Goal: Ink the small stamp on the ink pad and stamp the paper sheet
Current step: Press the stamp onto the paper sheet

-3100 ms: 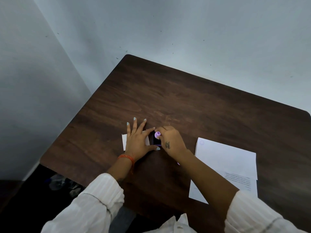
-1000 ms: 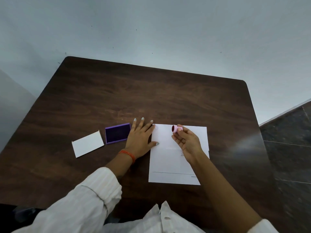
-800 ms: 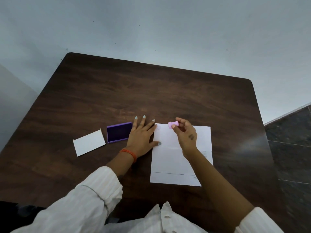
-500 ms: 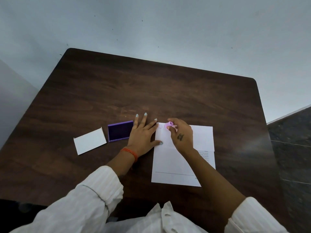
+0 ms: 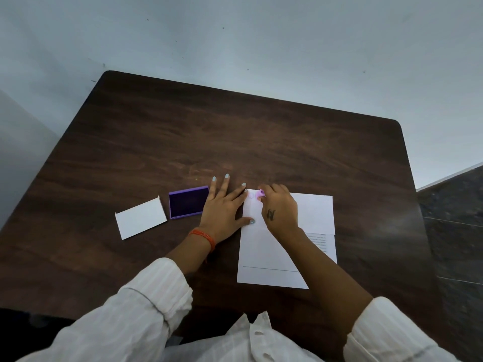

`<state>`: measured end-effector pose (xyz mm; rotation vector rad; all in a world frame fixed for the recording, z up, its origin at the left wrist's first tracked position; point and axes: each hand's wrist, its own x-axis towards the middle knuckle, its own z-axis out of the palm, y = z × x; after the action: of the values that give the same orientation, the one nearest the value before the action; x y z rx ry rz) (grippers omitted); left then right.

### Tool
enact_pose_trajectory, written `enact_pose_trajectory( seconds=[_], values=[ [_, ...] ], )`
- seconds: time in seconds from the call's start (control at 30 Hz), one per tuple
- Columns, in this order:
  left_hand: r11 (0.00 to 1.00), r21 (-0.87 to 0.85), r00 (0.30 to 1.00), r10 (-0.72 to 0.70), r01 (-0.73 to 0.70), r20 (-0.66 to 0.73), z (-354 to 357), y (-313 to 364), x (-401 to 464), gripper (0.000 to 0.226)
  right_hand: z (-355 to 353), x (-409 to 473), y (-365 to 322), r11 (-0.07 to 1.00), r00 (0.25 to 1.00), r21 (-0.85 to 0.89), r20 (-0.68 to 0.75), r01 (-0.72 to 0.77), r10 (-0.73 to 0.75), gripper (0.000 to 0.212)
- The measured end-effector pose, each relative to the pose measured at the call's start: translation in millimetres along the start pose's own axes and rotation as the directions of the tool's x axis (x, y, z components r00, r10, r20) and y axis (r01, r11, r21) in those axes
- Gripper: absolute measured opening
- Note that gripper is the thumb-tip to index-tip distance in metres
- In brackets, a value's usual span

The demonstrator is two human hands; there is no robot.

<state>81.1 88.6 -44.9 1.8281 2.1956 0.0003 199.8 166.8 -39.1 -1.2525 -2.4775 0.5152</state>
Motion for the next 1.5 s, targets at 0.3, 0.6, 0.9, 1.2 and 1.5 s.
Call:
enact_pose_trajectory(
  seconds=[0.3,0.6,0.9,1.2,1.5],
  values=[
    [1.000,-0.026,1.000,0.009,-0.010,-0.022,2.7,-2.5,-0.3,0.072,9.2,3.9,7.1,0.991,0.994,-0.077,0.000,0.113,-0.113,0.025],
    [0.999,-0.036,1.000,0.014,-0.015,-0.013,4.3,-3.7,0.2,0.072,15.0,6.0,13.8,0.984,0.988,-0.103,-0.019,0.148,-0.151,0.022],
    [0.999,-0.047,1.000,0.004,-0.004,0.000,-2.4,-1.5,-2.7,0.072,-5.1,11.9,7.4,0.984,0.991,0.162,0.119,-0.073,0.054,0.014],
    [1.000,-0.014,1.000,-0.022,0.022,-0.003,-7.0,2.5,-4.8,0.076,-61.2,-1.6,16.7,-0.333,0.668,0.802,0.598,-0.496,0.443,0.015],
    [0.974,-0.219,0.982,-0.089,0.052,-0.164,-17.9,-1.7,-34.6,0.065,-63.8,-38.0,17.9,-0.606,0.640,0.662,0.705,-0.441,0.305,0.016]
  ],
)
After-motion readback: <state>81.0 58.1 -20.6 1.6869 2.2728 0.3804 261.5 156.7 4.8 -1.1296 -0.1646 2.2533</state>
